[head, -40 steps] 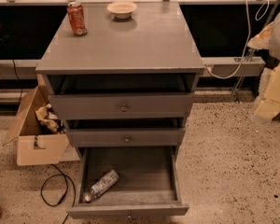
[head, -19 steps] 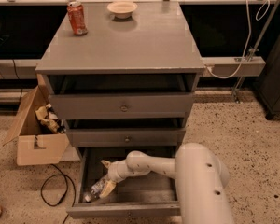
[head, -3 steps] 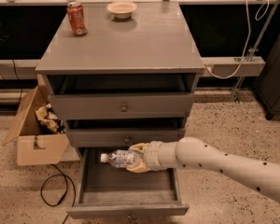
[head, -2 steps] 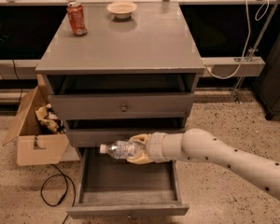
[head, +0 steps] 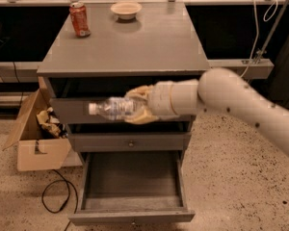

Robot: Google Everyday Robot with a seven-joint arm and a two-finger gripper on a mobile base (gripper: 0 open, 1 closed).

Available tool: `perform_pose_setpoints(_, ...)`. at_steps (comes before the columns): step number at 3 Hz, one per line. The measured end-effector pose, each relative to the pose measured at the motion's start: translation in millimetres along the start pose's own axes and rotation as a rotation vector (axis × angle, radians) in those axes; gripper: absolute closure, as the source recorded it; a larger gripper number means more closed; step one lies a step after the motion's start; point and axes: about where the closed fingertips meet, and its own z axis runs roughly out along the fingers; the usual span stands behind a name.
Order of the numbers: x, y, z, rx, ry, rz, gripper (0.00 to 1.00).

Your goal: Pick blue plastic bottle from bottom drawer and place on counter

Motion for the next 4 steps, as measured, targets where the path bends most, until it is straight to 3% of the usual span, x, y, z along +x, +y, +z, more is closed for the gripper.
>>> perform_pose_setpoints(1, -93.3, -65.7, -29.9, 0.01, 0.048, -0.113, 1.0)
perform_pose_setpoints(2, -93.0, -65.3, -29.6, 0.01, 0.049, -0.112, 1.0)
perform_pose_setpoints(3, -87.2, -89.1, -30.6, 0.036, 0.067, -0.094, 1.0)
perform_pose_setpoints(4, -71.5, -135.0, -34.3, 0.066, 0.129, -0.051, 1.0)
